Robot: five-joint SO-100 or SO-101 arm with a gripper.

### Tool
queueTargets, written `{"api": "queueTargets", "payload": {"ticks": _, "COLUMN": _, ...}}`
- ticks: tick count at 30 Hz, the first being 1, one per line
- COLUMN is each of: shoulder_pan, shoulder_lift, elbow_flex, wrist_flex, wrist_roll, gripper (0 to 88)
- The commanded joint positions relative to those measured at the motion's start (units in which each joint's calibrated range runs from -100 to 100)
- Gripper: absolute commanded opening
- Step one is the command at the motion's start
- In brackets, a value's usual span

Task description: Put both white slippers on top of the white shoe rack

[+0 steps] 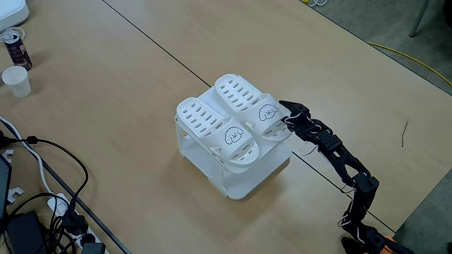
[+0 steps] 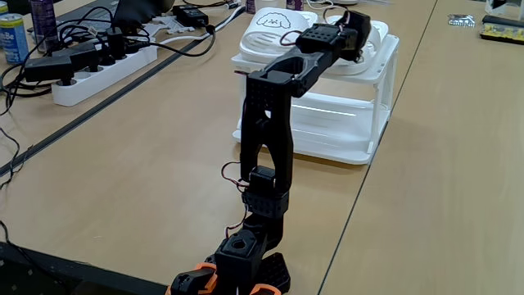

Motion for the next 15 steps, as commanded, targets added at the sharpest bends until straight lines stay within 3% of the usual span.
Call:
{"api": "queueTargets", "payload": {"ticks": 1, "shoulder_pan": 1.11, "shoulder_lift": -5.82, "elbow_flex": -1.04, "wrist_flex": 0.11, "wrist_roll": 0.42, "gripper": 19.4}}
{"api": "queueTargets", "payload": {"ticks": 15, "shoulder_pan": -0.78, "shoulder_lift": -12.05, "elbow_flex": 4.19, "wrist_flex": 0.11, "wrist_roll": 0.42, "gripper": 19.4}}
